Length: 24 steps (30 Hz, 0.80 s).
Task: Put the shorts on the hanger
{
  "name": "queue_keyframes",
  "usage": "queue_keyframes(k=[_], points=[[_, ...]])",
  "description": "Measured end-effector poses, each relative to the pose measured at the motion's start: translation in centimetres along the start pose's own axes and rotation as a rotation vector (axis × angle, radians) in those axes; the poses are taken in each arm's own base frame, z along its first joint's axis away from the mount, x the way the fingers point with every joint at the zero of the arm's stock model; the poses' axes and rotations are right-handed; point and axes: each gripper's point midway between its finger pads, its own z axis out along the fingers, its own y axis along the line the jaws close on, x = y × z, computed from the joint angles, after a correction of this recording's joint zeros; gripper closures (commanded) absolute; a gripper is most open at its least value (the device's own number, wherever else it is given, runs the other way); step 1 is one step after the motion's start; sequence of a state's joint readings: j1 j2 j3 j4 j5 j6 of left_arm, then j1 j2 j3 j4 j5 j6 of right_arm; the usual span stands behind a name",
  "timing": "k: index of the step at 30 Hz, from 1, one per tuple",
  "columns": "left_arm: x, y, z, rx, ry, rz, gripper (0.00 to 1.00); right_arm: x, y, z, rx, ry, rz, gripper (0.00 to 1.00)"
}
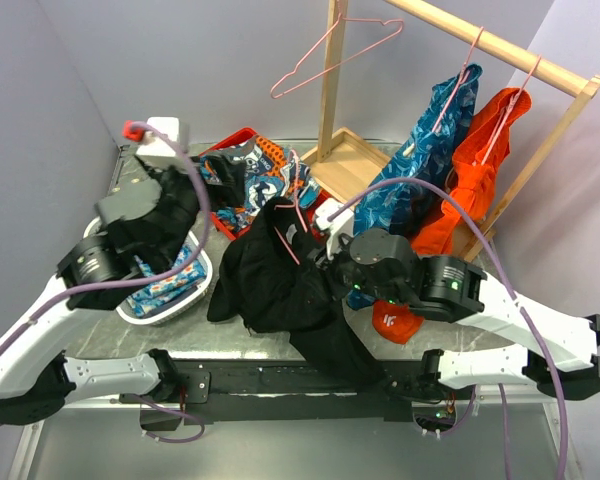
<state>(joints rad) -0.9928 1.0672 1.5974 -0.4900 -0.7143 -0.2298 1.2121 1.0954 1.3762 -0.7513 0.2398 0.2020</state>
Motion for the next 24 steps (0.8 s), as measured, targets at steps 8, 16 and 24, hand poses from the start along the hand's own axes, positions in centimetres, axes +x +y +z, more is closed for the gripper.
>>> queue_keyframes(k=[8, 16, 24], points=[[-1.9, 1.7, -1.4, -0.046, -0.059, -0.09, 0.18, -1.6, -1.4, -1.4, 0.056, -0.099, 0.028, 1.0], [-1.4, 1.6, -1.0, -0.063, -0.049, -0.116, 0.19, -6.5, -4.6, -4.0, 0.228, -0.264, 0.064, 1.0], [-1.4, 1.5, -1.0, -0.065, -0.05, -0.138, 0.19, -13.9, -8.0, -7.4, 0.463, -0.456, 0.107, 1.0]])
